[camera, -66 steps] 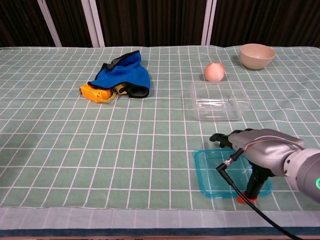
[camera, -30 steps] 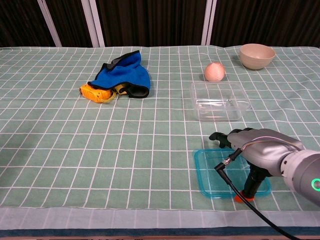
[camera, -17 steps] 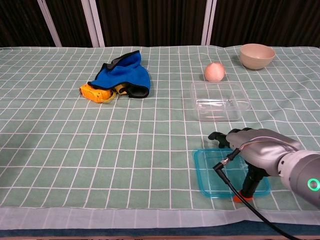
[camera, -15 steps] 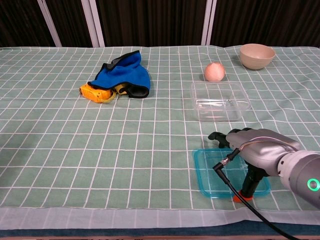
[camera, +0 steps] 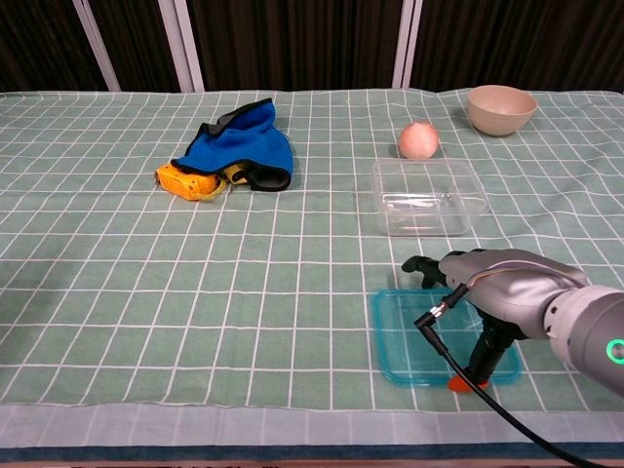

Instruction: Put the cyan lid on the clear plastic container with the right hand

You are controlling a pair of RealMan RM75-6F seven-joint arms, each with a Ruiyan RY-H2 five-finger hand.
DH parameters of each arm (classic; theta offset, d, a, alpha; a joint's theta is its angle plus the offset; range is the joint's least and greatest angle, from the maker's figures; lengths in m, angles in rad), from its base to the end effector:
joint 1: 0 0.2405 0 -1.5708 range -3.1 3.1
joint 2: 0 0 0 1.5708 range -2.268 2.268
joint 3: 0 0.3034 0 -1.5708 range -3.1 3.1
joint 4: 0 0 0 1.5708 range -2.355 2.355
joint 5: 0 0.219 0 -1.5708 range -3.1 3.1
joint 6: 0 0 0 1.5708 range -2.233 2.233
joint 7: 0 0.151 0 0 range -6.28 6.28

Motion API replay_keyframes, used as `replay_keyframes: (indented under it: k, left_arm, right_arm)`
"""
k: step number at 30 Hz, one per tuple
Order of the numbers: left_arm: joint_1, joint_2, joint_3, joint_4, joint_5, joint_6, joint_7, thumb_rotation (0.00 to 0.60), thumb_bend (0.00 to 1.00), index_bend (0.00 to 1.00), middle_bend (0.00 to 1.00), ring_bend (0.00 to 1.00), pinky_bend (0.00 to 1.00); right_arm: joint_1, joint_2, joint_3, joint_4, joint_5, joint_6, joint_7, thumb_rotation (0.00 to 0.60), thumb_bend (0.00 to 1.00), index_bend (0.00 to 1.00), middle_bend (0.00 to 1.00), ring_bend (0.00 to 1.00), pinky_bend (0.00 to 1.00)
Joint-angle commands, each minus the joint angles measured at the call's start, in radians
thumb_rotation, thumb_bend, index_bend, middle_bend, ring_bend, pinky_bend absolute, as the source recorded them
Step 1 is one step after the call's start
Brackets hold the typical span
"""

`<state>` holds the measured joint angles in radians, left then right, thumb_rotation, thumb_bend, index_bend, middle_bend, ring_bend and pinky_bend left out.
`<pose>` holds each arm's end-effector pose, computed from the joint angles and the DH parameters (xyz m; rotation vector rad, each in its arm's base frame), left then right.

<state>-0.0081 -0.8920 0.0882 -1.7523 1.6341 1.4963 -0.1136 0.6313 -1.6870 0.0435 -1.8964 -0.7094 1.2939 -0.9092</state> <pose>-0.3443 0.1327 0.2145 -1.4892 -1.0325 -0.8406 -0.1712 -0.2575 -0.0727 1.8588 -1.1488 0.5624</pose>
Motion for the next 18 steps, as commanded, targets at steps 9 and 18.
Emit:
replay_keyframes:
  k: [9, 18]
  left_arm:
    - [0.000, 0.000, -0.001, -0.001, 0.000, 0.001, -0.001, 0.600, 0.52, 0.15, 0.00, 0.00, 0.00]
    - [0.001, 0.001, -0.001, -0.001, -0.001, 0.001, 0.000, 0.600, 0.52, 0.15, 0.00, 0.00, 0.00]
  right_arm:
    - [0.006, 0.018, 0.007, -0.020, -0.001, -0.002, 0.011, 0.600, 0.24, 0.02, 0.38, 0.06, 0.00]
    - [0.011, 0.036, 0.012, -0.045, -0.001, 0.007, 0.011, 0.600, 0.24, 0.02, 0.38, 0.06, 0.00]
